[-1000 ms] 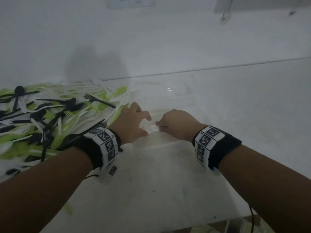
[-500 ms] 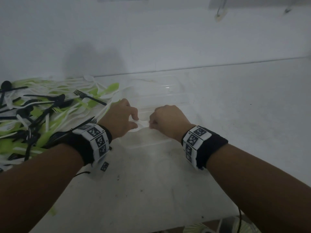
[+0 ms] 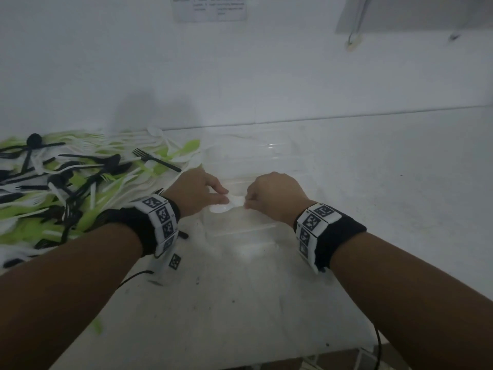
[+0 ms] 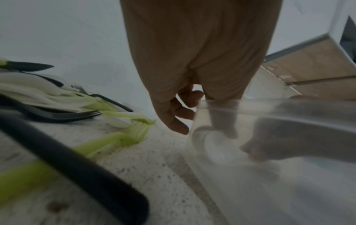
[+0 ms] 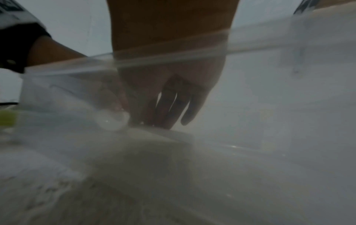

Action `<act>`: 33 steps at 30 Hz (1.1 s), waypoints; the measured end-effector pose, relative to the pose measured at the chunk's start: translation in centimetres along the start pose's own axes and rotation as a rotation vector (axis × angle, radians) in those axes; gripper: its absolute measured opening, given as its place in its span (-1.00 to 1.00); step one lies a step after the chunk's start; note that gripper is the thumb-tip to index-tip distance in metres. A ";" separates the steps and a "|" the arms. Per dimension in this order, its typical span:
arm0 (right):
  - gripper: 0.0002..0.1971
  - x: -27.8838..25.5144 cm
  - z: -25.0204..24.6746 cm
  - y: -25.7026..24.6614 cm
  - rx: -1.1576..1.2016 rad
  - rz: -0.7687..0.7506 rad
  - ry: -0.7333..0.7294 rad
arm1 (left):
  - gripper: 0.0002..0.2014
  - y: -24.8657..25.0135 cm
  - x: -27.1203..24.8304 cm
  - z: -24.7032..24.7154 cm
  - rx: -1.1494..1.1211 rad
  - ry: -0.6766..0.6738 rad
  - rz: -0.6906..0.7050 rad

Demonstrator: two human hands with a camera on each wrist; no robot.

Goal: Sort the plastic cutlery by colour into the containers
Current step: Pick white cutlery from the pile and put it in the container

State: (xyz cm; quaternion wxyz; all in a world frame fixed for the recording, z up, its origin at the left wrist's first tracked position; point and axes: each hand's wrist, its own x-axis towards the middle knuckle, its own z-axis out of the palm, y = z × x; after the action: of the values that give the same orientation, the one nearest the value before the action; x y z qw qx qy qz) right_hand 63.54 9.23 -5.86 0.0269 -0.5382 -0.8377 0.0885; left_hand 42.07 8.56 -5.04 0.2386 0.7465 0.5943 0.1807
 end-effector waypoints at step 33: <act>-0.12 9.0 0.1 -21.5 0.434 0.255 -0.134 | -0.31 -17.7 -9.0 -19.9 0.294 -0.242 -0.178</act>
State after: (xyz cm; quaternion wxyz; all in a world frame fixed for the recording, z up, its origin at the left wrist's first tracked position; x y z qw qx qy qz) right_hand 40.49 8.67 -2.60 0.0746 -0.6141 -0.7244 0.3042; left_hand 14.81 5.81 1.33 0.2120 0.7339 0.6450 -0.0206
